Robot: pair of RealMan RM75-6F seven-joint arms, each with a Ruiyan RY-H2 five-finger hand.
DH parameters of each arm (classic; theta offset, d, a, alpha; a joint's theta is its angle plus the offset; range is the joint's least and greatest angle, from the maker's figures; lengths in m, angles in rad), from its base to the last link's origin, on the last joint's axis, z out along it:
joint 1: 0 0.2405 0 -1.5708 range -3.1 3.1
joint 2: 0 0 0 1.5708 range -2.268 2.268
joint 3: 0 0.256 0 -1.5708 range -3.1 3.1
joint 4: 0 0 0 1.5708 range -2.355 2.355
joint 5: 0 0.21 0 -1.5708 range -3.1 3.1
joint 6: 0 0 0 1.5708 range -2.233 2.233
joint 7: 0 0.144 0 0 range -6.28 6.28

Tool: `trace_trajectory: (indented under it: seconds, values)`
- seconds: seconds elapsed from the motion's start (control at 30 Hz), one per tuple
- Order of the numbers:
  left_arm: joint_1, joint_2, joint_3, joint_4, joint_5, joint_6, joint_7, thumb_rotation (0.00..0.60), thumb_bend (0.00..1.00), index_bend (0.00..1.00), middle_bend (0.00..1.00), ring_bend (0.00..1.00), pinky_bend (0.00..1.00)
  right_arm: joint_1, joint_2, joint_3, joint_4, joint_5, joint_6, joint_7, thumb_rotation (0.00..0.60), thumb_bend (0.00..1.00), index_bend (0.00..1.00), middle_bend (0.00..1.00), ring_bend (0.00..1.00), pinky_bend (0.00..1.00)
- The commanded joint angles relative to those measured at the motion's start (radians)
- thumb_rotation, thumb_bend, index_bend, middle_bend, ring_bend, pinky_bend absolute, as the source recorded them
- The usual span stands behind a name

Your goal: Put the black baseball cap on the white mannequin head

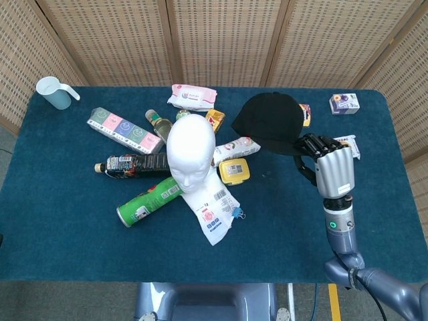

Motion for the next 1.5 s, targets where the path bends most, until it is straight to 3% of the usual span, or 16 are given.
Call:
trace_trajectory:
  seconds: [0.03,0.33,0.73,1.5]
  values:
    - [-0.001,-0.002,0.001,0.001,0.000,-0.003,0.000,0.600,0.35,0.55,0.41,0.29,0.33,0.022,-0.003,0.014,-0.017,-0.004,-0.002,-0.012,0.600,0.85,0.57,0.58,0.69,0.84]
    - [-0.007,-0.012,0.001,0.013,-0.007,-0.015,-0.003,0.600,0.35,0.55,0.42,0.29,0.33,0.102,-0.025,0.052,-0.037,0.010,-0.054,-0.066,0.600,0.85,0.57,0.58,0.69,0.83]
    - [-0.012,-0.034,0.003,0.049,-0.032,-0.044,-0.019,0.600,0.35,0.55,0.42,0.29,0.33,0.210,-0.094,0.110,0.062,0.082,-0.124,-0.093,0.600,0.85,0.57,0.58,0.69,0.83]
    - [-0.001,-0.040,0.016,0.064,-0.047,-0.055,-0.022,0.600,0.35,0.55,0.41,0.29,0.32,0.345,-0.211,0.129,0.206,0.132,-0.151,-0.077,0.600,0.84,0.57,0.58,0.69,0.81]
